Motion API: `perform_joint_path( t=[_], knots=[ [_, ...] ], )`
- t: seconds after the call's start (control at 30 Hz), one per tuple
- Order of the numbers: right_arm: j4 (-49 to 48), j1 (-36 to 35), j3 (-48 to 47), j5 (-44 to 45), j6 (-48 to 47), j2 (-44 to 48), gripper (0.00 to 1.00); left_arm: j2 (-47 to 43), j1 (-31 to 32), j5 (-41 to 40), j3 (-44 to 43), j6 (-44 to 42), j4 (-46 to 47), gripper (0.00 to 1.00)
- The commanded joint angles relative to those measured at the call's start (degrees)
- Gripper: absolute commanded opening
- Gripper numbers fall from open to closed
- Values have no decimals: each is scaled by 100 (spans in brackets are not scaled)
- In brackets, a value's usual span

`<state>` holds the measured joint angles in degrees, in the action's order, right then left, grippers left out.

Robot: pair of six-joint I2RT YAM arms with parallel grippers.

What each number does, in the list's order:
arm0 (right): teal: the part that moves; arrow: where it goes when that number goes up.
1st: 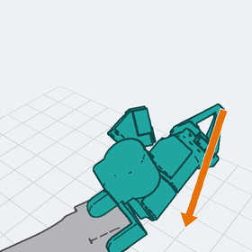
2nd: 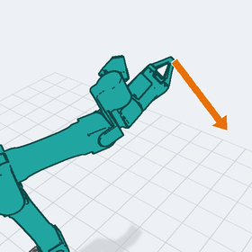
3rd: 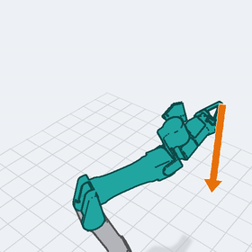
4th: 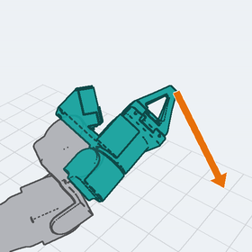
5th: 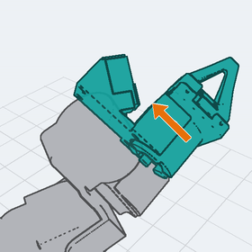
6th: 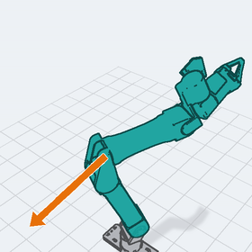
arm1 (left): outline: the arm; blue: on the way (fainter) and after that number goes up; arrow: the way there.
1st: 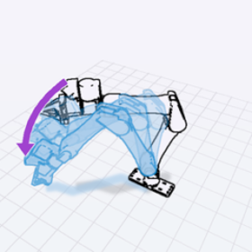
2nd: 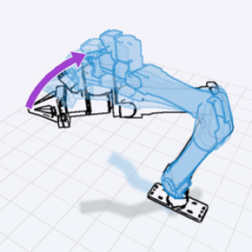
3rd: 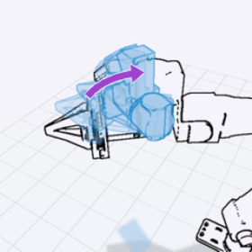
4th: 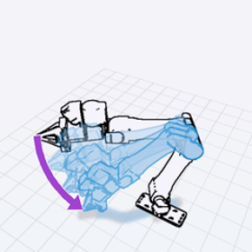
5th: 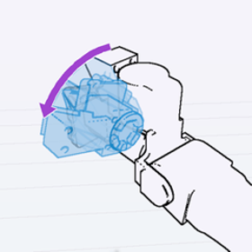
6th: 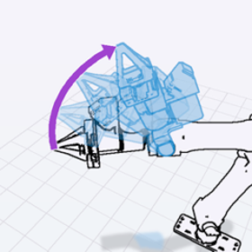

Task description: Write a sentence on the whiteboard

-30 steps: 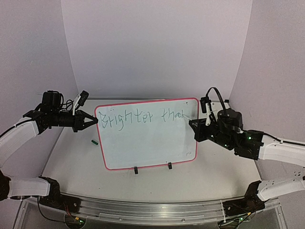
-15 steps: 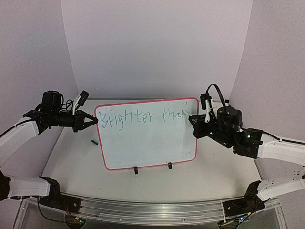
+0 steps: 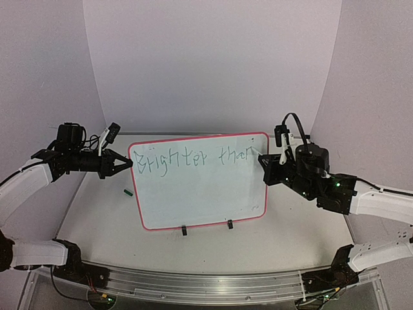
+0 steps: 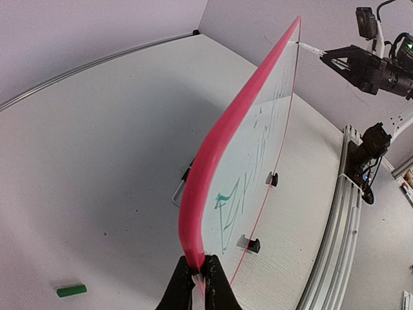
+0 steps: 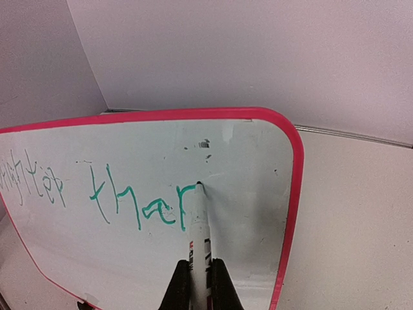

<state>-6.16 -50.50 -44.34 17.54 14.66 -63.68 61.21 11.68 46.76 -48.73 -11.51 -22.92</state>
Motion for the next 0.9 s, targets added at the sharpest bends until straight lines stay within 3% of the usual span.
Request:
perform_joint_path(
  t=[0.0, 0.87],
  knots=[
    [161, 19, 1, 31, 147, 102, 0, 177, 149, -134, 16, -204, -403, 0],
    [344, 13, 523, -379, 645, 550, 0, 172, 168, -107, 13, -189, -390, 0]
  ],
)
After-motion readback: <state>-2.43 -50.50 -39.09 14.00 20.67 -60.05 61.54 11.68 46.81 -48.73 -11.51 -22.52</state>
